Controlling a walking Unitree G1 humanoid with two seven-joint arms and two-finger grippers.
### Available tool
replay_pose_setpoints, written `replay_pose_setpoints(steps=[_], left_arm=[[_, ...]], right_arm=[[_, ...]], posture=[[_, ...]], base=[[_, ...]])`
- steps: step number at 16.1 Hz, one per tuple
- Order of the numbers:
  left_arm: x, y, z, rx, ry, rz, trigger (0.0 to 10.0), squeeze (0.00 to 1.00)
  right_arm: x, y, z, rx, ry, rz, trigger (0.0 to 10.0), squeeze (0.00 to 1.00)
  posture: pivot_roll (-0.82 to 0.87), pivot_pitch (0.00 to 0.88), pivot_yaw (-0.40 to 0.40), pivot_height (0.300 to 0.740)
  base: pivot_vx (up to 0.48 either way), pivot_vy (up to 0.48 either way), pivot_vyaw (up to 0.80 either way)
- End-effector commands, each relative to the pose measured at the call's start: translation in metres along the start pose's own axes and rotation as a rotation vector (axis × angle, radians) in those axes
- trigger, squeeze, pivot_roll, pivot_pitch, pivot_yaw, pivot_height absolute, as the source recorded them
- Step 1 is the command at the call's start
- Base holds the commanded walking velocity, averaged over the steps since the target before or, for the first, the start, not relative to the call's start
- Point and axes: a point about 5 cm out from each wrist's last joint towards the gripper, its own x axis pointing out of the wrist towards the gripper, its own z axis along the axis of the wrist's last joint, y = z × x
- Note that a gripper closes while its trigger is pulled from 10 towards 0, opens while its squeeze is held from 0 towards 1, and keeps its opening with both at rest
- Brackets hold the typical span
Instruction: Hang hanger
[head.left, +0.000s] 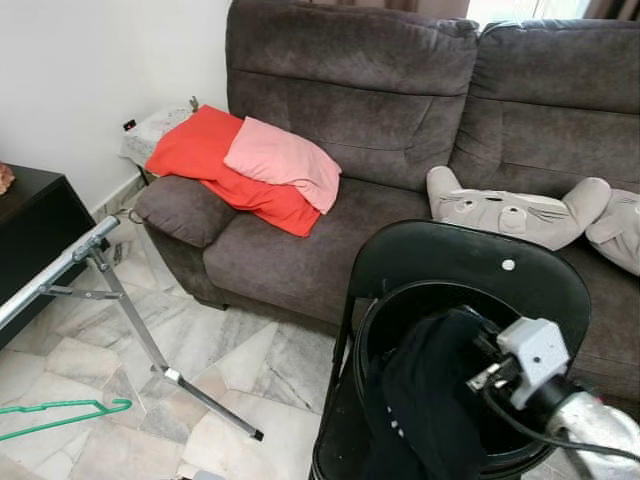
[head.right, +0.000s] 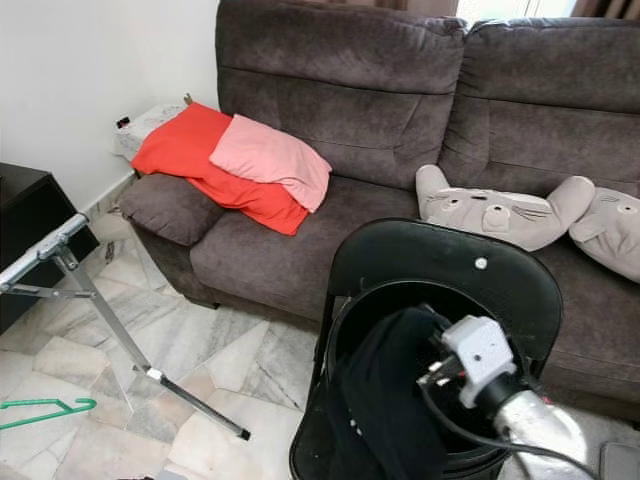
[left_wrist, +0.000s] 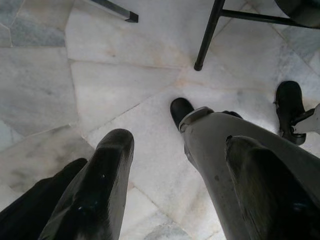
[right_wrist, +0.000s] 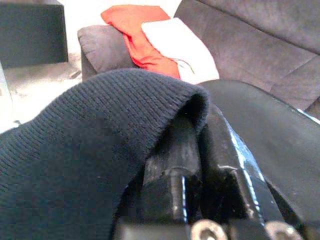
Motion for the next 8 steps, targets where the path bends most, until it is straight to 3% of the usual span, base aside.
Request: replay_pose_setpoints(steps=[1, 2, 5, 8], left_arm=[[-0.002, 0.001, -0.008, -0.010, 0.031, 0.006, 10.0, 0.00], [-0.002, 0.001, -0.008, -0.011, 0.031, 0.007, 10.0, 0.00], [-0.001, 0.001, -0.008, -0.001, 0.034, 0.003, 10.0, 0.00], [-0.001, 0.001, -0.006, 0.008, 0.032, -0.004, 10.0, 0.00]], right_arm=[[0.001, 0.015, 0.006, 0.010, 0.006, 0.013, 0.0, 0.00], [-0.003, 0.021, 0.007, 0.015, 0.027, -0.012, 0.0, 0.00], [-0.035, 0.012, -0.004, 0.105, 0.186, -0.425, 0.0, 0.00], [-0.057, 0.007, -0.008, 0.038, 0.256, -0.589, 0.0, 0.00]], posture=[[-0.10, 0.061, 0.059, 0.740], [-0.10, 0.060, 0.058, 0.740], [-0.13, 0.050, 0.074, 0.740], [-0.14, 0.044, 0.084, 0.740]], base=[[0.000, 0.000, 0.00], [0.000, 0.000, 0.00], [0.000, 0.000, 0.00], [0.000, 0.000, 0.00]])
